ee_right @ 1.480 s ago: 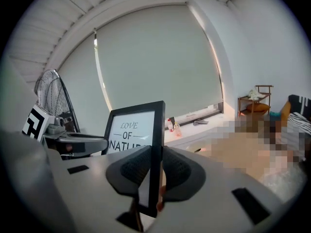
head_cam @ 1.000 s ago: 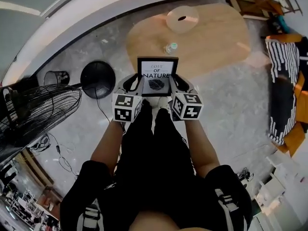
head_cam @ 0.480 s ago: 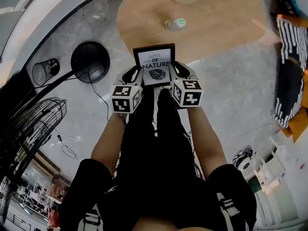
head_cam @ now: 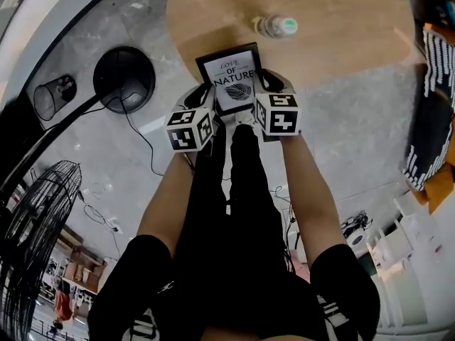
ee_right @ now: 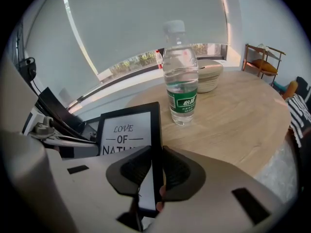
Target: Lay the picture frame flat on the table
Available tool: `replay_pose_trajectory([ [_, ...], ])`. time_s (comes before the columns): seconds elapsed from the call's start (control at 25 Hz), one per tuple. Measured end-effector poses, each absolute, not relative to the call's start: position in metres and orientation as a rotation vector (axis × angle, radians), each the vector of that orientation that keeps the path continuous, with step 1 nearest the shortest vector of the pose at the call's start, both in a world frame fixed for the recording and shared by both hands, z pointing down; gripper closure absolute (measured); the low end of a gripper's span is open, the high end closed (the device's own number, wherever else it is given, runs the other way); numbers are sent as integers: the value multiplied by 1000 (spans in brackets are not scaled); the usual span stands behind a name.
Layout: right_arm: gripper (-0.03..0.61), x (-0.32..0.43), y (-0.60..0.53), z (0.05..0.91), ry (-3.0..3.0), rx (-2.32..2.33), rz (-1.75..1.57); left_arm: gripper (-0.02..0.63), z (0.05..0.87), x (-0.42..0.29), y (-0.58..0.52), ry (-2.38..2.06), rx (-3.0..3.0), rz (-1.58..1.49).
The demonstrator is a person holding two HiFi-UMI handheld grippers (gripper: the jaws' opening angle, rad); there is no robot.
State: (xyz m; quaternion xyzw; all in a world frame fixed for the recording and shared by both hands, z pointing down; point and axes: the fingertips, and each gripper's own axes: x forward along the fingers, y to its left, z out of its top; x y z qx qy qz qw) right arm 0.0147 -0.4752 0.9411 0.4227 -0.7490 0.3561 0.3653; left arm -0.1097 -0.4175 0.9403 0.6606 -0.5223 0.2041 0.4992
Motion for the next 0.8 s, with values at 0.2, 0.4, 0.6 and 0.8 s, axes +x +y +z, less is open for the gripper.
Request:
replay_pose_trajectory([
  [0.2,488,10,-489,976,-1917,1038,864,524,979,-109,-422,-1271,1517,445],
  [0.4,488,4,-499,1001,-1899,993,815,523,1008,-111,-425,-1287,1441,413],
  [0.6,491,7,-500,1027,-1843,979,865,525,1024,-110,-430,-1269,1395,429],
  [0.8,489,6,-498,1032,-1848,963,855,514,1034,-111,-429,-1247,1375,441],
])
